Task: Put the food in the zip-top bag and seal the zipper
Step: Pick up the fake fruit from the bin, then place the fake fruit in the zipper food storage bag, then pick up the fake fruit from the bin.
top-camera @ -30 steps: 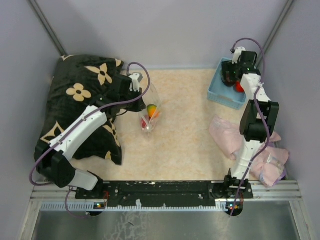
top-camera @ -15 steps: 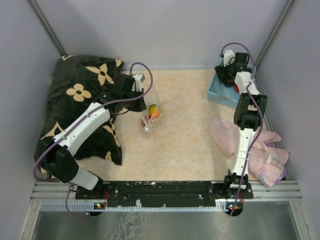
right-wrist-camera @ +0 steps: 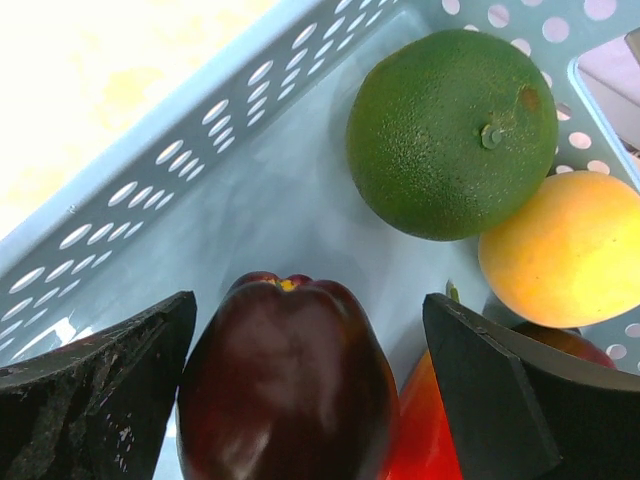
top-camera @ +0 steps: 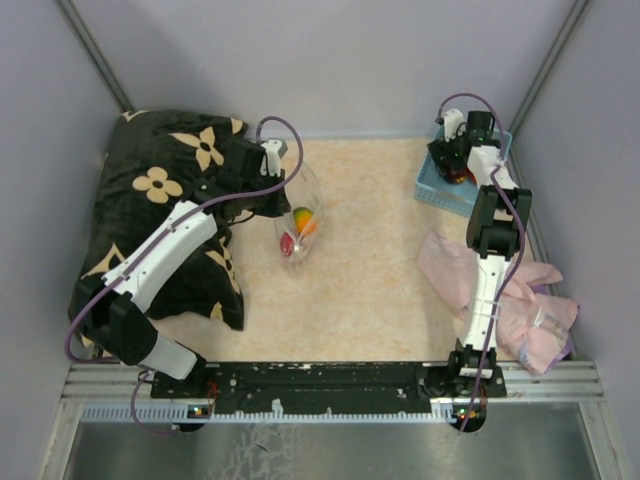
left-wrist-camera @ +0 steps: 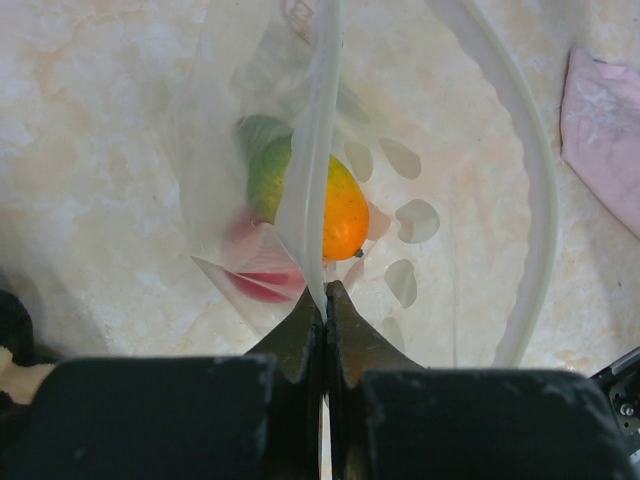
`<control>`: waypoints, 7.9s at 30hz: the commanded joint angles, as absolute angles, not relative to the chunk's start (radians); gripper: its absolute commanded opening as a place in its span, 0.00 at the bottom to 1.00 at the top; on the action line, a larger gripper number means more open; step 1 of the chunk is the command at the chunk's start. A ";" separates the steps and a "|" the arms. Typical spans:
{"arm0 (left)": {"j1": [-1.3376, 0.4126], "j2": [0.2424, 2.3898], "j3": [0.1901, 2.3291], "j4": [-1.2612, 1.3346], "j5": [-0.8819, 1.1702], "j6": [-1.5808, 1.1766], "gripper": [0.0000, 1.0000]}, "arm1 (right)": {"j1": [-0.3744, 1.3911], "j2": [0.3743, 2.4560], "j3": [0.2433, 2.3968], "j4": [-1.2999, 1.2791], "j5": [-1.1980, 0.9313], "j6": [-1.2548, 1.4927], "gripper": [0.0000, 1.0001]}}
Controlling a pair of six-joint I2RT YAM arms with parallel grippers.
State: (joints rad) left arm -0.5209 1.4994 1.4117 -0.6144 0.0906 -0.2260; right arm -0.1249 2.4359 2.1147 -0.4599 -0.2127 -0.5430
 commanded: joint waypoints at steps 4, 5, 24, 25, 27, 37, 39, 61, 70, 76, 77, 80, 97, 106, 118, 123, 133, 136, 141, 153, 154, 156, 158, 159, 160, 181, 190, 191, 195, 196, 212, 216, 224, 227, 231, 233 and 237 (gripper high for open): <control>-0.510 1.474 1.444 -0.628 0.080 -0.204 0.00 | -0.123 2.383 2.118 -0.493 -0.175 -0.512 0.96; -0.508 1.473 1.442 -0.628 0.079 -0.204 0.00 | -0.124 2.379 2.119 -0.500 -0.174 -0.502 0.96; -0.504 1.457 1.436 -0.631 0.080 -0.200 0.00 | -0.124 2.345 2.121 -0.602 -0.063 -0.368 0.91; -0.504 1.457 1.437 -0.632 0.079 -0.200 0.00 | -0.124 2.341 2.122 -0.601 -0.064 -0.364 0.89; -0.503 1.458 1.436 -0.632 0.080 -0.199 0.00 | -0.124 2.326 2.120 -0.598 -0.066 -0.354 0.86; -0.501 1.447 1.430 -0.631 0.081 -0.202 0.00 | -0.124 2.266 2.097 -0.563 -0.063 -0.276 0.60; -0.501 1.444 1.429 -0.632 0.081 -0.202 0.00 | -0.124 2.262 2.097 -0.569 -0.069 -0.256 0.54; -0.500 1.401 1.418 -0.630 0.110 -0.200 0.00 | 0.004 1.814 1.735 -0.537 -0.082 0.024 0.45; -0.501 1.383 1.408 -0.621 0.122 -0.204 0.00 | 0.086 1.523 1.493 -0.473 -0.155 0.116 0.45; -0.502 1.386 1.404 -0.618 0.127 -0.206 0.00 | 0.179 1.345 1.310 -0.381 -0.247 0.210 0.45; -0.502 1.385 1.404 -0.619 0.129 -0.207 0.00 | 0.192 1.326 1.289 -0.370 -0.270 0.228 0.44; -0.502 1.381 1.396 -0.609 0.138 -0.211 0.00 | 0.249 1.267 1.241 -0.342 -0.294 0.273 0.44; -0.502 1.388 1.382 -0.600 0.132 -0.215 0.00 | 0.593 1.228 1.253 -0.241 -0.374 0.441 0.44; -0.502 1.390 1.382 -0.600 0.152 -0.218 0.00 | 0.666 1.359 1.319 -0.128 -0.456 0.536 0.44; -0.502 1.373 1.378 -0.591 0.196 -0.224 0.00 | 0.690 1.474 1.359 -0.155 -0.318 0.539 0.50; -0.502 1.370 1.376 -0.588 0.219 -0.229 0.00 | 0.689 1.491 1.360 -0.176 -0.248 0.506 0.54; -0.502 1.371 1.371 -0.577 0.257 -0.238 0.00 | 0.689 1.533 1.355 -0.180 -0.233 0.495 0.61; -0.502 1.369 1.370 -0.575 0.257 -0.238 0.00 | 0.689 1.541 1.368 -0.206 -0.212 0.490 0.62; -0.502 1.367 1.368 -0.573 0.257 -0.239 0.00 | 0.689 1.549 1.386 -0.241 -0.212 0.483 0.63; -0.500 1.365 1.367 -0.571 0.263 -0.241 0.00 | 0.689 1.537 1.391 -0.247 -0.247 0.471 0.85; -0.501 1.365 1.366 -0.570 0.264 -0.241 0.00 | 0.689 1.535 1.389 -0.250 -0.248 0.469 0.86; -0.501 1.365 1.365 -0.570 0.262 -0.241 0.00 | 0.689 1.528 1.388 -0.251 -0.250 0.461 0.89; -0.500 1.366 1.365 -0.570 0.265 -0.242 0.00 | 0.689 1.517 1.382 -0.246 -0.251 0.454 0.92; -0.499 1.367 1.365 -0.569 0.267 -0.242 0.00 | 0.690 1.514 1.382 -0.246 -0.252 0.454 0.92; -0.499 1.367 1.366 -0.570 0.269 -0.242 0.00 | 0.689 1.509 1.382 -0.248 -0.252 0.452 0.92; -0.494 1.361 1.359 -0.561 0.267 -0.242 0.00 | 0.603 1.296 1.392 -0.426 -0.098 0.280 0.85; -0.489 1.369 1.359 -0.557 0.286 -0.243 0.00 | 0.568 1.361 1.341 -0.363 -0.154 0.271 0.72; -0.489 1.368 1.358 -0.558 0.285 -0.243 0.00 | 0.568 1.379 1.346 -0.358 -0.166 0.271 0.70; -0.489 1.371 1.358 -0.557 0.283 -0.242 0.00 | 0.569 1.453 1.388 -0.346 -0.236 0.261 0.62; -0.488 1.371 1.358 -0.560 0.286 -0.243 0.00 | 0.570 1.473 1.400 -0.344 -0.248 0.257 0.60; -0.479 1.366 1.364 -0.574 0.232 -0.238 0.00 | 0.569 1.534 1.596 -0.477 -0.123 0.153 0.01; -0.462 1.356 1.367 -0.581 0.217 -0.236 0.00 | 0.570 1.475 1.570 -0.438 -0.072 0.143 0.00; -0.442 1.346 1.368 -0.578 0.238 -0.240 0.00 | 0.569 1.498 1.526 -0.432 -0.090 0.169 0.00; -0.438 1.342 1.368 -0.575 0.249 -0.240 0.00 | 0.569 1.513 1.510 -0.397 -0.142 0.185 0.01; -0.431 1.328 1.364 -0.567 0.264 -0.240 0.00 | 0.569 1.545 1.509 -0.377 -0.171 0.193 0.05; -0.428 1.325 1.361 -0.565 0.266 -0.241 0.00 | 0.569 1.558 1.519 -0.384 -0.189 0.193 0.10; -0.423 1.327 1.358 -0.563 0.278 -0.241 0.00 | 0.569 1.554 1.514 -0.376 -0.211 0.192 0.25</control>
State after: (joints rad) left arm -0.4335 1.3571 1.3621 -0.5835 0.2539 -0.2390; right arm 0.5735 1.5616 1.4982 -0.4400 -0.1818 0.1925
